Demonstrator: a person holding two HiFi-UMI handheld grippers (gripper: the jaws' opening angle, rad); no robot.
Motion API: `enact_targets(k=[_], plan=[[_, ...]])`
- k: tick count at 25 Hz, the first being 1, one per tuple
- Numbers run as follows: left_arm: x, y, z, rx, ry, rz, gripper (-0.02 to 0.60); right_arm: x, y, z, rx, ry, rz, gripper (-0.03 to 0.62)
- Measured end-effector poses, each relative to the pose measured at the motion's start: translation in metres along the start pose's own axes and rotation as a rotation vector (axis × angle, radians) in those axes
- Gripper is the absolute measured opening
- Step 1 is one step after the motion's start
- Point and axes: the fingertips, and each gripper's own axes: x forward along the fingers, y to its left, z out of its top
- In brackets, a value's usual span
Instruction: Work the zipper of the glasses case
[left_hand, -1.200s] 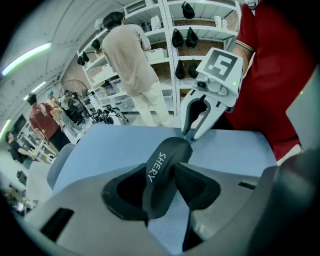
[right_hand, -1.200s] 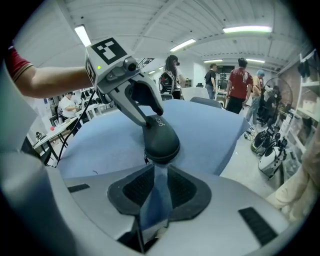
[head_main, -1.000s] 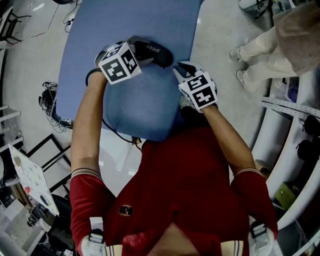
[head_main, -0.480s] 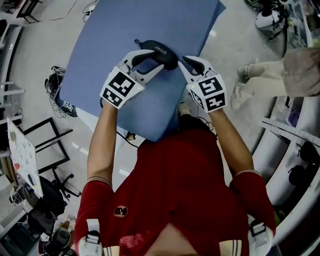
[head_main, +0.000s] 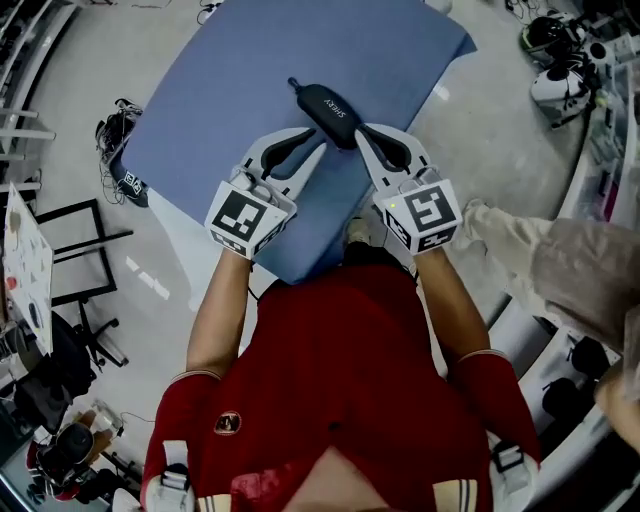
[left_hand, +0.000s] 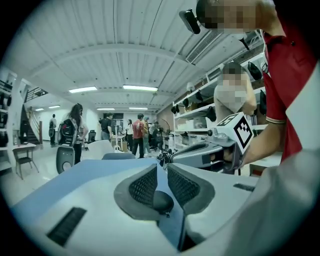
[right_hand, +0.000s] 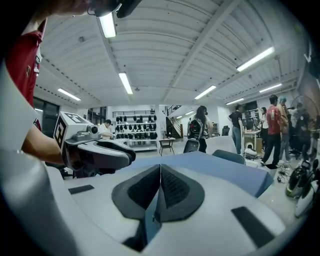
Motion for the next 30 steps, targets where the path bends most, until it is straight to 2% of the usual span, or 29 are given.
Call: enact_targets(k=[6,10,13,24,30], plan=[[-0.014,-0.002,0.003,-0.047,-0.07,0.129,0.017,-0.005,0.014,0.007,0.015,-0.084,0.073,0.0],[-0.027,0.003,0.007,-0.091,-0.122,0.209,0.008,-0.009,0.022,0.008,0.012,-0.121,0.121,-0.002],[-0.032,0.003,0.011,-0.095,-0.15,0.25,0.008,-0.012,0.022,0.008,0.014,-0.139,0.147,-0.002],[-0.031,-0.001,0.02,-0.074,-0.166,0.298,0.008,-0.014,0.031,0.011,-0.005,-0.174,0.235,-0.003],[-0.023,-0.006,0.021,-0.069,-0.163,0.319,0.008,-0.018,0.023,0.013,0.003,-0.198,0.253,-0.003]])
